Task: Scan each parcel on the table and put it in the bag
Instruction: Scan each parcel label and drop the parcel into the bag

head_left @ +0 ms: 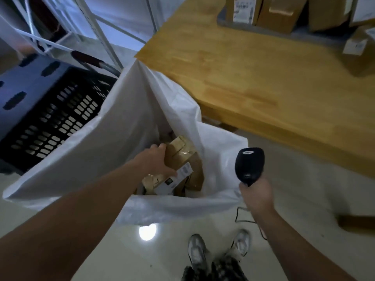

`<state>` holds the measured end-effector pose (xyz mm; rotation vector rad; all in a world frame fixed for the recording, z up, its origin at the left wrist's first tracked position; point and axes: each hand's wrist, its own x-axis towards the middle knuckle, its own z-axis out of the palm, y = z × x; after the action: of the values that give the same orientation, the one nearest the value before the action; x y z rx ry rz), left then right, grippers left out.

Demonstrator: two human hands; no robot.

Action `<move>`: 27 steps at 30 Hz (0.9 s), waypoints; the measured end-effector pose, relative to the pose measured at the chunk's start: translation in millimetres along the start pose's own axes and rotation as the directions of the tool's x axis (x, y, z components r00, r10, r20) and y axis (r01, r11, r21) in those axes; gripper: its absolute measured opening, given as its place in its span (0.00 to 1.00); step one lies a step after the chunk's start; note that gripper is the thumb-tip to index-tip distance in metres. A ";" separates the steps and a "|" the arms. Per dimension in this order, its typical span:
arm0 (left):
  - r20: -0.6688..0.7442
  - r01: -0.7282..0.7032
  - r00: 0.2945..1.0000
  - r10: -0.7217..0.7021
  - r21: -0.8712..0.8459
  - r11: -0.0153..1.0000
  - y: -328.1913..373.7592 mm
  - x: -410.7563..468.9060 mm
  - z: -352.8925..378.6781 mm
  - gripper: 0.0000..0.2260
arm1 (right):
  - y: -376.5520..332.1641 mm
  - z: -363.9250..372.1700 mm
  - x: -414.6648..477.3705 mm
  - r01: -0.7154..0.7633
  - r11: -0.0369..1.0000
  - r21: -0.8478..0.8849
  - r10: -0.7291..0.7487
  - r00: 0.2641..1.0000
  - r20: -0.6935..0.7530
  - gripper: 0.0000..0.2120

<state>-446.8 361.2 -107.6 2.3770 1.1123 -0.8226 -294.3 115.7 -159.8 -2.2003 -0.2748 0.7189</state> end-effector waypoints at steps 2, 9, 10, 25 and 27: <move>0.020 -0.024 1.000 0.023 0.048 0.999 4.2 6.3 5.9 0.46 | 9.6 -19.4 -14.0 -0.006 1.000 0.023 0.007 0.997 -0.082 0.20; 0.141 -0.195 0.976 0.165 0.241 0.951 25.8 14.4 43.3 0.45 | 19.2 -19.8 -32.6 -0.034 0.993 -0.115 0.022 0.994 -0.106 0.10; 0.171 -0.220 0.968 0.182 0.241 0.945 28.3 15.0 44.1 0.43 | 15.8 -19.0 -31.0 -0.029 0.994 -0.103 0.017 0.993 -0.115 0.11; -0.151 -0.336 0.933 0.327 -0.034 0.941 70.3 -4.7 -12.8 0.20 | -28.6 -29.0 -7.0 0.007 0.959 -0.282 -0.031 0.996 -0.081 0.21; -0.178 -0.355 0.922 0.344 -0.036 0.934 83.1 -13.8 -30.0 0.22 | -46.1 -43.6 -3.6 0.040 0.966 -0.255 -0.069 0.992 -0.103 0.19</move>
<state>-378.2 319.7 -68.0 2.5197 0.7230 -0.4588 -270.4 117.7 -100.9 -2.4543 -0.3865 0.5527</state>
